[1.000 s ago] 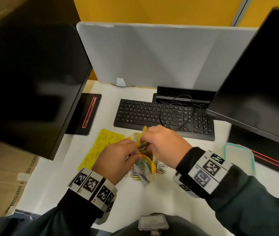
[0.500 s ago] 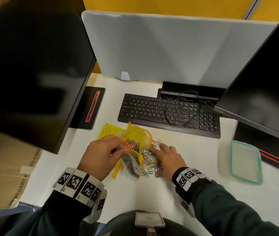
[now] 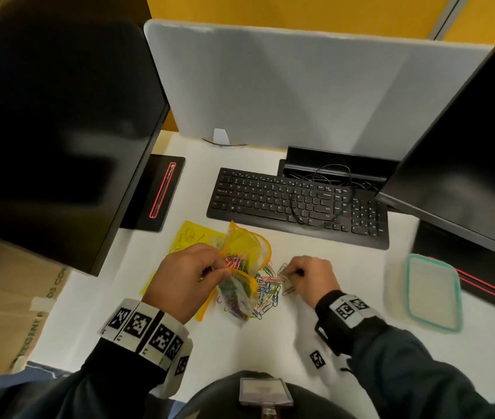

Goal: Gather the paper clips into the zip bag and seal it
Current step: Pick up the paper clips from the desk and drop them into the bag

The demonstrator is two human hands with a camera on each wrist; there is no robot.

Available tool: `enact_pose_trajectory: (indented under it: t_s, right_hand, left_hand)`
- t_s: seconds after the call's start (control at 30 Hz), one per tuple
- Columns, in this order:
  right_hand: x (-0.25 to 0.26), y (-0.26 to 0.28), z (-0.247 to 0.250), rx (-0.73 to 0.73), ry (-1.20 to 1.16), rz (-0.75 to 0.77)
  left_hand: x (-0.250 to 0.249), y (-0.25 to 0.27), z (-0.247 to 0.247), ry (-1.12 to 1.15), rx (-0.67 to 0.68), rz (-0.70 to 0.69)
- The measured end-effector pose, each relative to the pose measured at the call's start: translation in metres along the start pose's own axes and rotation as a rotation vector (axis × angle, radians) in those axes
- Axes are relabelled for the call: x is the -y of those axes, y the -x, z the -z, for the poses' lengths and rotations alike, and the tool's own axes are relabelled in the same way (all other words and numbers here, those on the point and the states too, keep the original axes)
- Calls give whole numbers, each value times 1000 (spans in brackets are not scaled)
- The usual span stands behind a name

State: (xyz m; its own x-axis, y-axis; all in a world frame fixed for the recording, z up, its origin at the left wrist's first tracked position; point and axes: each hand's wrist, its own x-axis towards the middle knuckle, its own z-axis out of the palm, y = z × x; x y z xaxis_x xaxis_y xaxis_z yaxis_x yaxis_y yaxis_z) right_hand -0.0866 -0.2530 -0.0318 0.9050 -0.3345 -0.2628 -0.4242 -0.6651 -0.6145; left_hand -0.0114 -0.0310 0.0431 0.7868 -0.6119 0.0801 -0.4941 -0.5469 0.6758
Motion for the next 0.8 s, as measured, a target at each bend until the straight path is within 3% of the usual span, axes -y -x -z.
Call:
enact_pose_trajectory:
  t_s: [0.13,0.23,0.37,0.5,0.6,0.67,0.8]
  right_hand:
    - [35,11,50,-177,-445,31]
    - [73,14,69,-163,-533,191]
    - [93,13,62,-57,-315,299]
    - [55,-1,61,-172,-343,125]
    - [16,-3,36,95,51,-127]
    - [5,3,14,264,222,-199]
    - [11,4,-15,274,285,-149]
  left_hand:
    - [-4,-4,-5,-16,37,7]
    - [-12,-8,-11,-12,62,-9]
    - [-20,-13,-12,-21,67,-50]
    - [-15,-10,-8,-9,48,-33]
    - [-9,-5,-6,-13,61,-28]
    - [-7,-4,-3,-14,70,-25]
    - [-1,-3,1,-3,39,-14]
